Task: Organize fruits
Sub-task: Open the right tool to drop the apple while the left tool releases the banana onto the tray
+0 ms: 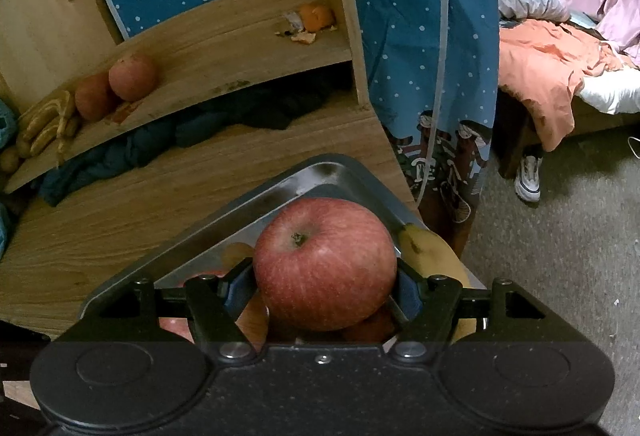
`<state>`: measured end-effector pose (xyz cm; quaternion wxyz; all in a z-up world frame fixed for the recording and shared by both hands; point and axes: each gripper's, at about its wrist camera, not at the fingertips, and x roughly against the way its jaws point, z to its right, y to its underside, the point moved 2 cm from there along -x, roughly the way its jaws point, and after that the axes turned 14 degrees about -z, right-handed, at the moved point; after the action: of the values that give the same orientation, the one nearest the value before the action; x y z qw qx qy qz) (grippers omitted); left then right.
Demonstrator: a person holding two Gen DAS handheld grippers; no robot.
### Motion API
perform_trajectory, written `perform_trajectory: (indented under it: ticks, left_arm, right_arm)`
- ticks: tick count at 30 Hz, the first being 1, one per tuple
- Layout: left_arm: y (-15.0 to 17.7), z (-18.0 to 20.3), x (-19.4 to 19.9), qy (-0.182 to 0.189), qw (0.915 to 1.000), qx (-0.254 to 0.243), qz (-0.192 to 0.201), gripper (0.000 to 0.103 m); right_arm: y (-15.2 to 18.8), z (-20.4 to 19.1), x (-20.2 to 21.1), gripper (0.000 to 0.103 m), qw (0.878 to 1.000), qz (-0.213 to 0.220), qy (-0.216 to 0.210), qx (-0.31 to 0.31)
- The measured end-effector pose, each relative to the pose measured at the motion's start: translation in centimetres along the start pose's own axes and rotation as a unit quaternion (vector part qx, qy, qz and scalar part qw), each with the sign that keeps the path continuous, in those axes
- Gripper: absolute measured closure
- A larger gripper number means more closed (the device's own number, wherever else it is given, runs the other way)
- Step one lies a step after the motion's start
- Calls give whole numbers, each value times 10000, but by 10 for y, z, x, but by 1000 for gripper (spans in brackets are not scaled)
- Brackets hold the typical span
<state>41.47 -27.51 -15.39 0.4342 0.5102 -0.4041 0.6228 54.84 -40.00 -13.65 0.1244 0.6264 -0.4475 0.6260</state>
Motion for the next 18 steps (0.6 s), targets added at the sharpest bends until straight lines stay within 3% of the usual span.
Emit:
perform_trajectory:
  ticks: [10,18]
  left_arm:
    - [-2,-1,-2,10,10000,23,-49,63]
    - [1,-1,0,-29,9999,-78,-75,52]
  right_arm:
    - [-2,1,-8,31,10000,-70,-3,71]
    - [-3,-2,-9,32,9999,-44,36,94]
